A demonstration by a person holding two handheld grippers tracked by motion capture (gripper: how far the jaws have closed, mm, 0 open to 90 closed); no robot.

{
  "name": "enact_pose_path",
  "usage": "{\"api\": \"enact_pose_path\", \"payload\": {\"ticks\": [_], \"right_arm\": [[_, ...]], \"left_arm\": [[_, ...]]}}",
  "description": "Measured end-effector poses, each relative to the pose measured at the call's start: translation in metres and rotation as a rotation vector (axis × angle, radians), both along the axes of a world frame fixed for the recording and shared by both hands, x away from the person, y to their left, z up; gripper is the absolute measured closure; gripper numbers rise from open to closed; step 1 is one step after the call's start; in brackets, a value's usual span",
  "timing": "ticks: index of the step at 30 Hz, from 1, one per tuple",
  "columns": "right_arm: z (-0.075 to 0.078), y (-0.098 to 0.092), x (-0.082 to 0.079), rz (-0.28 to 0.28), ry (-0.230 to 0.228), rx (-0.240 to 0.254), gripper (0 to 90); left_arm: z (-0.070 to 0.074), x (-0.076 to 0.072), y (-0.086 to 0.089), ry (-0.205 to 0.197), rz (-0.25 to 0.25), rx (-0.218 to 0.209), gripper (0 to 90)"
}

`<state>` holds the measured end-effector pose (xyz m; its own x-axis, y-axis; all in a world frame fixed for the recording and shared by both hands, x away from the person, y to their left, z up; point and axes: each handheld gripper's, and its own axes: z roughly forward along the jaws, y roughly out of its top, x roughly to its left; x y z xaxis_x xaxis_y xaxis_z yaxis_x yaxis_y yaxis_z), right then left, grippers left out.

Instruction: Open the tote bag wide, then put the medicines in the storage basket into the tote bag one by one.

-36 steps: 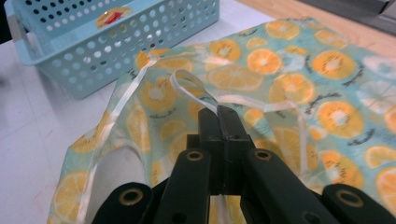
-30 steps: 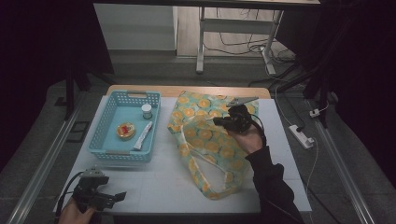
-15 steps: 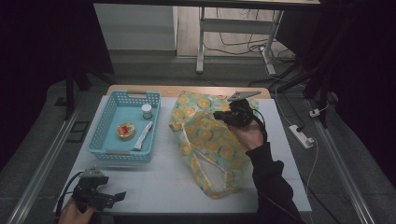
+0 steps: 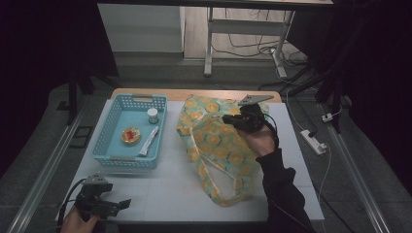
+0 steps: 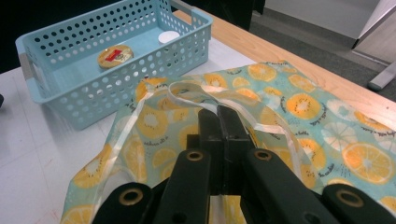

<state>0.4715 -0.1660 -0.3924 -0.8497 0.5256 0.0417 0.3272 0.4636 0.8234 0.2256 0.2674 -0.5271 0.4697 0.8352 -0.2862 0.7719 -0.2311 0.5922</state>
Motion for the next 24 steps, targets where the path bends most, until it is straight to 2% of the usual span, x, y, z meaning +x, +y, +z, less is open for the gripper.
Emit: {"api": "enact_pose_path", "payload": {"ticks": [10,24], "right_arm": [[-0.0035,0.0002,-0.0024,0.010,-0.011,-0.010,90.0],[-0.0067,-0.0007,-0.0025,0.008,-0.006,-0.004,90.0]], "left_arm": [[0.0007,-0.0010,0.0013,-0.009,0.021,0.000,0.0],[0.0087,-0.0026,0.0029,-0.063,0.038,-0.026,0.0]]}}
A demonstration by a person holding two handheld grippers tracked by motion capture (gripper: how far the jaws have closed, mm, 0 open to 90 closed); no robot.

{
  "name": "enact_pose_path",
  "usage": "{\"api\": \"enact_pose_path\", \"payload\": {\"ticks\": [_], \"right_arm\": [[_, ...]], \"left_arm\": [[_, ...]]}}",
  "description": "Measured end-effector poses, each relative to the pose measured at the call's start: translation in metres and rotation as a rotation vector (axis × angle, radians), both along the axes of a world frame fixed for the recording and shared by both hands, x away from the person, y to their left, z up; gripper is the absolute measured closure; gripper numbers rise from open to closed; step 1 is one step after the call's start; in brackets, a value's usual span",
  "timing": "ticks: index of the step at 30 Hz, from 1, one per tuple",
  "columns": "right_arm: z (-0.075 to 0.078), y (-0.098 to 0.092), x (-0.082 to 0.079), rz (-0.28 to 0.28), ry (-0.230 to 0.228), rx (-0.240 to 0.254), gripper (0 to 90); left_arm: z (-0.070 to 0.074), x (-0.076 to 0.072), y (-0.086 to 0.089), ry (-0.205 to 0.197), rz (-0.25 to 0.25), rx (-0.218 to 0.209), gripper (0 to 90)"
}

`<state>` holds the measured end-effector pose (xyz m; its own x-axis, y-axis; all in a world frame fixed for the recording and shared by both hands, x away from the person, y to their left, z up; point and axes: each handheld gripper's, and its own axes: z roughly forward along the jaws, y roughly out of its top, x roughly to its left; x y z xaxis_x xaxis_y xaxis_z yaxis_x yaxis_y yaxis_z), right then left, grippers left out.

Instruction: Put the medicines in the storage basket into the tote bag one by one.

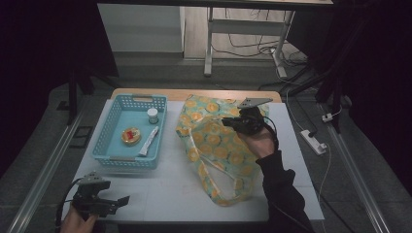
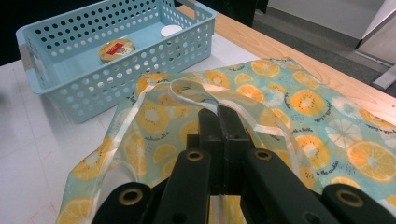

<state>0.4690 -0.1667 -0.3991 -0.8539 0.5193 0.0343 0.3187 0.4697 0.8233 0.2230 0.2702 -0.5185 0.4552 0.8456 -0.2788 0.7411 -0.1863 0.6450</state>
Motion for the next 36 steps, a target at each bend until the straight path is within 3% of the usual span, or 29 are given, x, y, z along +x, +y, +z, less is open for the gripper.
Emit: {"api": "enact_pose_path", "payload": {"ticks": [5,24,30,34,36], "right_arm": [[0.000,-0.001,0.001,-0.002,0.003,0.002,90.0],[0.000,-0.004,0.002,-0.006,0.010,0.006,90.0],[0.000,-0.004,0.002,-0.005,0.011,0.006,90.0],[0.000,-0.004,0.002,-0.004,0.012,0.006,90.0],[0.000,-0.004,0.002,-0.003,0.010,0.006,90.0]], "left_arm": [[0.004,0.002,0.003,-0.068,-0.025,-0.059,0.0],[0.021,0.021,-0.001,-0.124,-0.072,-0.010,0.0],[0.023,0.031,-0.003,-0.111,-0.076,0.007,0.0],[0.025,0.037,0.000,-0.109,-0.071,-0.030,0.0],[0.028,0.040,0.000,-0.122,-0.069,-0.014,0.0]]}}
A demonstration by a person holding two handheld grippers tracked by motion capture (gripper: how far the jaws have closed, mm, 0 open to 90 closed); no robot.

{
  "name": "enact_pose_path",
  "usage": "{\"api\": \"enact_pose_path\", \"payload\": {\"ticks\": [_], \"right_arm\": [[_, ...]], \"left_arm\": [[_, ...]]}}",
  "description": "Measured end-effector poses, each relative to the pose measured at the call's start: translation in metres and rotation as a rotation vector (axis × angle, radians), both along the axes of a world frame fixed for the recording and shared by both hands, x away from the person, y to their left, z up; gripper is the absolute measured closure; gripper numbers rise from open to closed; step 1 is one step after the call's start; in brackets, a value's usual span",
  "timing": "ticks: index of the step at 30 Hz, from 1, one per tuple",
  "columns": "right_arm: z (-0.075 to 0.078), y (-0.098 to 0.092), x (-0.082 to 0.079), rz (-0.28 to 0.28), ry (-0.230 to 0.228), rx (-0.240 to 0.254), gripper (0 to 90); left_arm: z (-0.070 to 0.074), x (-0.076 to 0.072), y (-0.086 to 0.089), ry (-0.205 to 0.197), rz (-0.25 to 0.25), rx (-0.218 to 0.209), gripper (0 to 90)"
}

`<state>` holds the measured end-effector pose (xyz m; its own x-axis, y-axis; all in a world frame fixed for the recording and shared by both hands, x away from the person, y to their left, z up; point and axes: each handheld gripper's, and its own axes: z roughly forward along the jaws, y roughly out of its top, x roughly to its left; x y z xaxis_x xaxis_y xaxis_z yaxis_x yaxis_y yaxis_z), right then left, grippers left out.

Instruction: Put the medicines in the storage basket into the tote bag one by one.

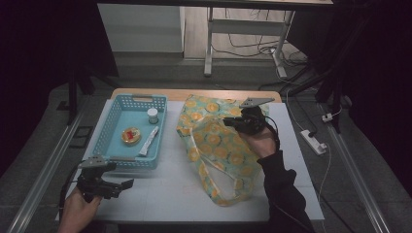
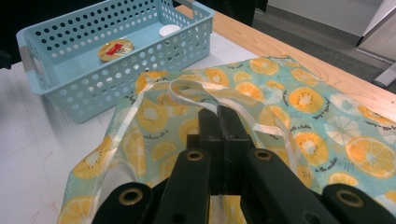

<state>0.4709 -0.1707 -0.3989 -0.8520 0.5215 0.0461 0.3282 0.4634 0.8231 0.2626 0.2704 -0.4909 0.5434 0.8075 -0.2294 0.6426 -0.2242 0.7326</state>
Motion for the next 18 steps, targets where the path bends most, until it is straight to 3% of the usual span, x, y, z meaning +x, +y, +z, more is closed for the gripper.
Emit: {"api": "enact_pose_path", "payload": {"ticks": [4,7,11,18], "right_arm": [[0.000,0.000,0.000,-0.001,0.004,0.006,90.0],[-0.002,-0.001,0.001,-0.001,0.009,0.011,90.0],[-0.001,-0.001,0.001,-0.003,0.008,0.013,90.0],[0.001,0.000,-0.001,0.003,0.001,0.013,90.0]], "left_arm": [[0.004,0.007,0.001,-0.014,-0.001,0.009,0.0],[0.005,0.014,0.001,0.001,0.007,0.015,0.1],[0.013,0.019,0.002,-0.002,0.020,-0.009,0.2],[0.018,0.032,0.002,0.004,0.036,0.019,0.0]]}}
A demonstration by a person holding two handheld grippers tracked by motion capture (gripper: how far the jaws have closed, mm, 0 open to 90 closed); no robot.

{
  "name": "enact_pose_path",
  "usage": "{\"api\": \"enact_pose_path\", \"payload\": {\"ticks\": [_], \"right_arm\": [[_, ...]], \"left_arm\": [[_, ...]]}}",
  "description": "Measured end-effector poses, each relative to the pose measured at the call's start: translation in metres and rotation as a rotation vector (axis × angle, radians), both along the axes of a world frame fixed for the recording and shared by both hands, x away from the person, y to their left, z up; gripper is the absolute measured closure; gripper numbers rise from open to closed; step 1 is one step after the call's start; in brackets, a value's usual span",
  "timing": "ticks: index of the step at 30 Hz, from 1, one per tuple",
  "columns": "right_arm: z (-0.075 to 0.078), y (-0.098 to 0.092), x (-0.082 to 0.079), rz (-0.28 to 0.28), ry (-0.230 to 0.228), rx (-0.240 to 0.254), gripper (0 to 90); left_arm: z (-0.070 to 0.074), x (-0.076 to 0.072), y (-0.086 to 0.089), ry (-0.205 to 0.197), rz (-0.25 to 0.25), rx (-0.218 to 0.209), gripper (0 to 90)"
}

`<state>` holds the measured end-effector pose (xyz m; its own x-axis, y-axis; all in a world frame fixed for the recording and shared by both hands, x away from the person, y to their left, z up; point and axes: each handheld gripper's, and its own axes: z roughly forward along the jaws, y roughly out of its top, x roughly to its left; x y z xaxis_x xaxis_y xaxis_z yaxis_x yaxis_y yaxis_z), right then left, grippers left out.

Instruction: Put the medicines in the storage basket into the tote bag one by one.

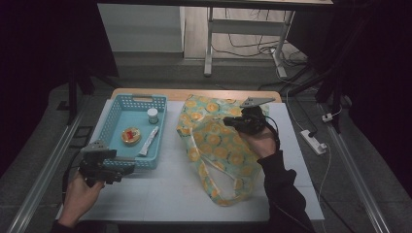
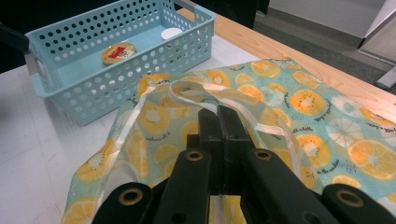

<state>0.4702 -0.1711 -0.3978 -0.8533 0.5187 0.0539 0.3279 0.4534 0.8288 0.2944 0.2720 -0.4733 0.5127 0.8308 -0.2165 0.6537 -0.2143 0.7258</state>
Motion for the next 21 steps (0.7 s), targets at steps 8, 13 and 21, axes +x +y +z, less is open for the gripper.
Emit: {"api": "enact_pose_path", "payload": {"ticks": [8,13,21], "right_arm": [[0.000,-0.001,0.001,-0.002,0.002,-0.002,90.0],[-0.001,-0.001,0.001,-0.002,0.002,-0.001,90.0],[-0.001,-0.002,0.001,-0.003,-0.002,-0.001,90.0]], "left_arm": [[0.004,0.019,0.003,0.004,-0.006,0.012,0.0],[0.003,0.032,0.005,0.000,-0.008,0.024,0.0],[0.002,0.052,0.008,0.007,0.023,0.038,0.0]]}}
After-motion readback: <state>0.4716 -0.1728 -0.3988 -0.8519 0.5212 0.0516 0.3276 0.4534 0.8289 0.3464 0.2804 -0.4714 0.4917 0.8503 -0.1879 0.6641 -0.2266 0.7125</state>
